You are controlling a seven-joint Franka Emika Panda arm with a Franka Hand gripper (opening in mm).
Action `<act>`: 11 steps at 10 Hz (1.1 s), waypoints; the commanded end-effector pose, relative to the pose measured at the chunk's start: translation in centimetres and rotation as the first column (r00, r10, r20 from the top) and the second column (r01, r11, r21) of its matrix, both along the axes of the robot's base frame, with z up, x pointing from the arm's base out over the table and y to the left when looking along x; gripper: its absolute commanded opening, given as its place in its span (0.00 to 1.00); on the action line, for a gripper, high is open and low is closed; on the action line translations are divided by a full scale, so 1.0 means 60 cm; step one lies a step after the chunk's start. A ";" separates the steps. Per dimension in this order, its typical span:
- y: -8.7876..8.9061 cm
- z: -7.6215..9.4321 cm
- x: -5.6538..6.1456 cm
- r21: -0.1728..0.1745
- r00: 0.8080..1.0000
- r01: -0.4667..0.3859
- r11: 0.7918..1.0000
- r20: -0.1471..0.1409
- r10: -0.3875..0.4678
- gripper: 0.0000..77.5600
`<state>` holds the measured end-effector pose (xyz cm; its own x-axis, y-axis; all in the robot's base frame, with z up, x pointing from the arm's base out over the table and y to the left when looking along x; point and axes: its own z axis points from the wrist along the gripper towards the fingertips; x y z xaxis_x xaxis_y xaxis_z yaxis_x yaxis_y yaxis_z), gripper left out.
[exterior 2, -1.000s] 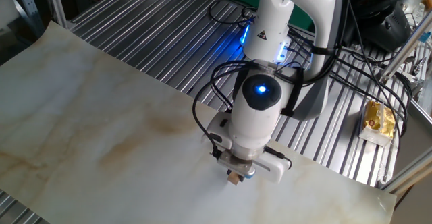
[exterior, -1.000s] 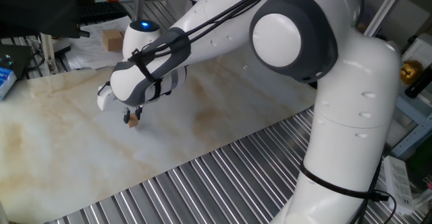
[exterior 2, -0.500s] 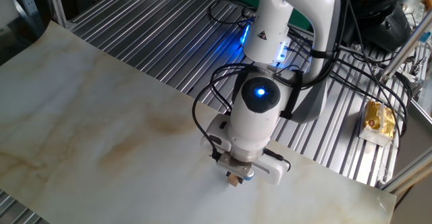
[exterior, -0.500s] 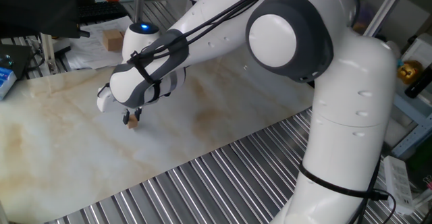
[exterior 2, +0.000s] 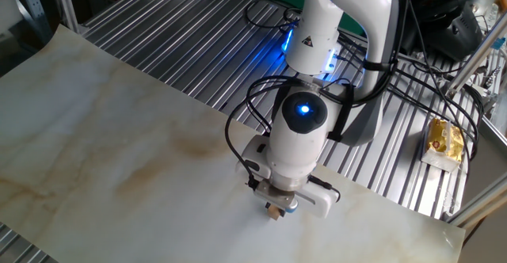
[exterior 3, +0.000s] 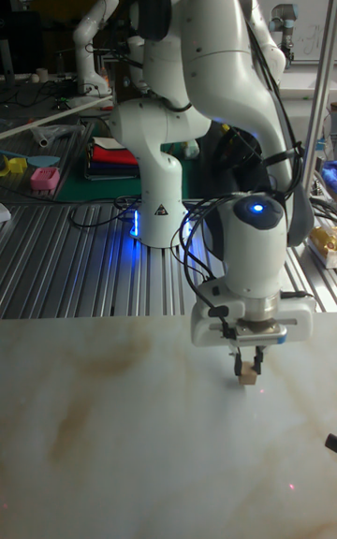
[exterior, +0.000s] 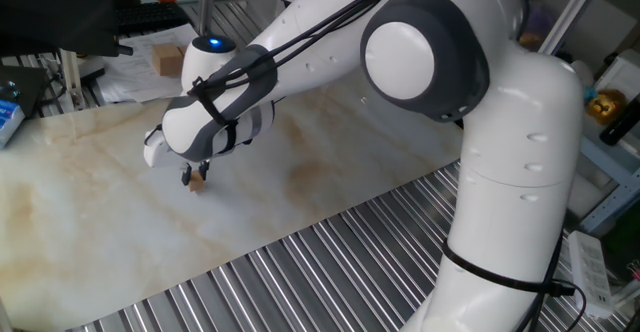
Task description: Pick up the small block on the left and move it to the right
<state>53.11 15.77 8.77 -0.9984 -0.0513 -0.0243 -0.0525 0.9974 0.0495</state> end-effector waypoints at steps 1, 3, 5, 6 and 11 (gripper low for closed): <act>0.001 -0.010 0.006 0.008 1.000 0.002 1.000 0.013 -0.002 0.02; 0.001 -0.010 0.006 0.017 1.000 0.004 1.000 0.011 -0.004 0.02; 0.001 -0.010 0.006 0.035 1.000 0.010 0.999 0.010 -0.011 0.02; 0.001 -0.010 0.006 0.033 1.000 0.011 0.999 0.011 -0.011 0.02; 0.001 -0.011 0.006 0.028 1.000 0.012 1.000 0.013 -0.012 0.02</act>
